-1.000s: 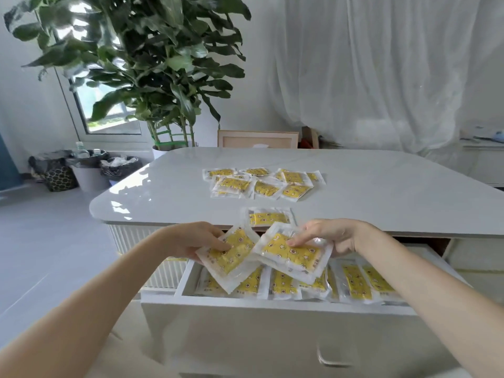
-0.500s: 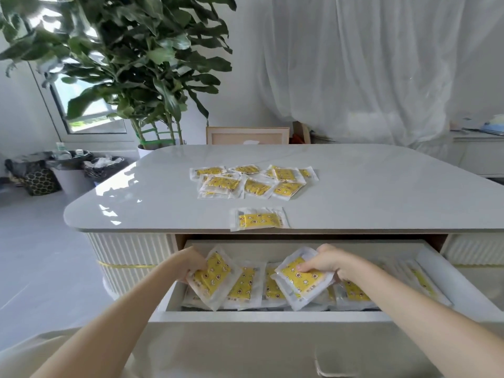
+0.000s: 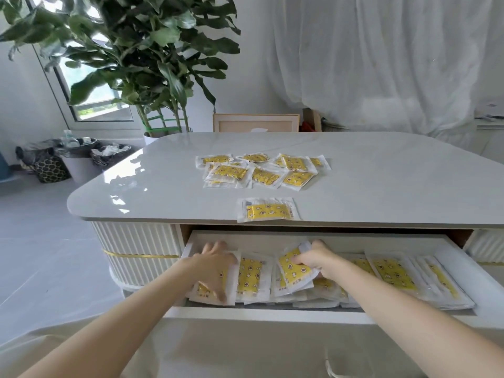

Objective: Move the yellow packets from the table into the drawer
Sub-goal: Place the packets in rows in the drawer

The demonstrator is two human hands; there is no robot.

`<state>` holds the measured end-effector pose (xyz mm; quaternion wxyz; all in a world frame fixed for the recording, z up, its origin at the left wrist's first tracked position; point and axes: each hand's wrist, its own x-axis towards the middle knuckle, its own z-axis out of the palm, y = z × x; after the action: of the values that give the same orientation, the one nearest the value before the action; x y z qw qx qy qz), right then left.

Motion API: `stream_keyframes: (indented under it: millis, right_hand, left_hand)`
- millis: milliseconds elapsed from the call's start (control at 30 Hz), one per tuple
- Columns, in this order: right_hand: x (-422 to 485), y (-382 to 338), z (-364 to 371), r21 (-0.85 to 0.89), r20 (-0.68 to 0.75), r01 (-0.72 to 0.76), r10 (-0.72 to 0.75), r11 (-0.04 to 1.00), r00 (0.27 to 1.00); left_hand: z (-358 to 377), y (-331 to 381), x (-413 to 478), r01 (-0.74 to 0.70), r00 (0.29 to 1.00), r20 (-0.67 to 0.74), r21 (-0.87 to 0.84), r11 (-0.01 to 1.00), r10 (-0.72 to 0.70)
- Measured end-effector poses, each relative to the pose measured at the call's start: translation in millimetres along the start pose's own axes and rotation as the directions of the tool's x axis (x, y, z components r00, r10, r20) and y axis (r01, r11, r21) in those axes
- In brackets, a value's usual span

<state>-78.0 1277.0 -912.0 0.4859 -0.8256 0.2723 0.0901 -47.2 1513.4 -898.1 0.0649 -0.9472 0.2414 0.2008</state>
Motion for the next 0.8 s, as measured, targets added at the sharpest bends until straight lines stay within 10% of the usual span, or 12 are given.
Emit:
stream_keyframes:
  millis: [533,800]
  right_hand:
    - [-8,5,-6,-0.551,-0.123,0.061,-0.153,0.832,0.980]
    - [0,-1,-16,-0.214,0.006,-0.024,0.026,0.977,1.000]
  left_hand:
    - [11,-2,9,-0.074,0.995,0.081,0.234,0.969,0.057]
    - [12,-4,4,-0.063,0.998,0.003,0.234,0.970,0.064]
